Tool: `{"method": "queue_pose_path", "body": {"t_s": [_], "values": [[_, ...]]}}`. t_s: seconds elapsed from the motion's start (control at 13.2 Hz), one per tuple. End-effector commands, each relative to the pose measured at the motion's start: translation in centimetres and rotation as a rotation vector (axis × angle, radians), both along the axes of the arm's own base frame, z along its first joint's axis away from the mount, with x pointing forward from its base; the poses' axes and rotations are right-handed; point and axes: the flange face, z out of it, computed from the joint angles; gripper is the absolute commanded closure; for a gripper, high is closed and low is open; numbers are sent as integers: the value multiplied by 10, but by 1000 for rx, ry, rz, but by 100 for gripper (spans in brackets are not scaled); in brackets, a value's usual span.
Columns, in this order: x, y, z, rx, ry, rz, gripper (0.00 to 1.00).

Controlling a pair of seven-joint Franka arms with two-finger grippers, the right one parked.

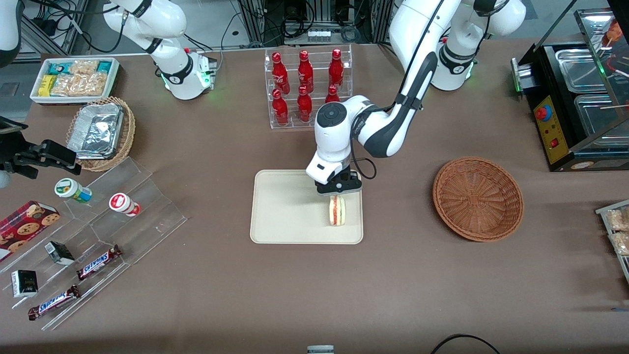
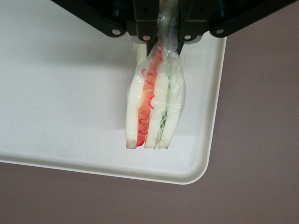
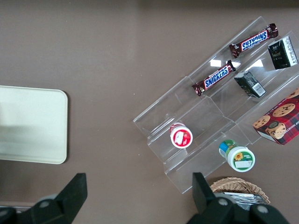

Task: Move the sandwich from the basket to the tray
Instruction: 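Lower the sandwich onto the cream tray and open the left gripper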

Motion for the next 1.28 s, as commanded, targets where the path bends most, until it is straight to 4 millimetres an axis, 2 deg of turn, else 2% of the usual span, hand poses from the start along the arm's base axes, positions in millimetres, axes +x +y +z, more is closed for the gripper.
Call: {"method": "queue_pose_path", "body": {"t_s": [0.0,0.08,0.15,0.23,0.38,0.53,0.6,0.68,0.75,0.91,0.98,1.21], "values": [[-4,-14,-4,7,-19,-41,91],[-4,-15,-6,-1,-24,-40,80],[-5,-16,-8,-2,-25,-38,62],[-5,-16,-8,-4,-24,-32,58],[-4,-15,-7,-5,-25,-29,56],[-2,-15,-4,-7,-30,-29,45],[-1,-15,0,-12,-33,-28,26],[1,-16,10,-19,-42,-24,15],[6,-13,31,-28,-52,-9,7],[15,-3,76,-1,-42,20,0],[19,5,102,21,-28,43,0],[26,45,173,14,10,111,0]]}}
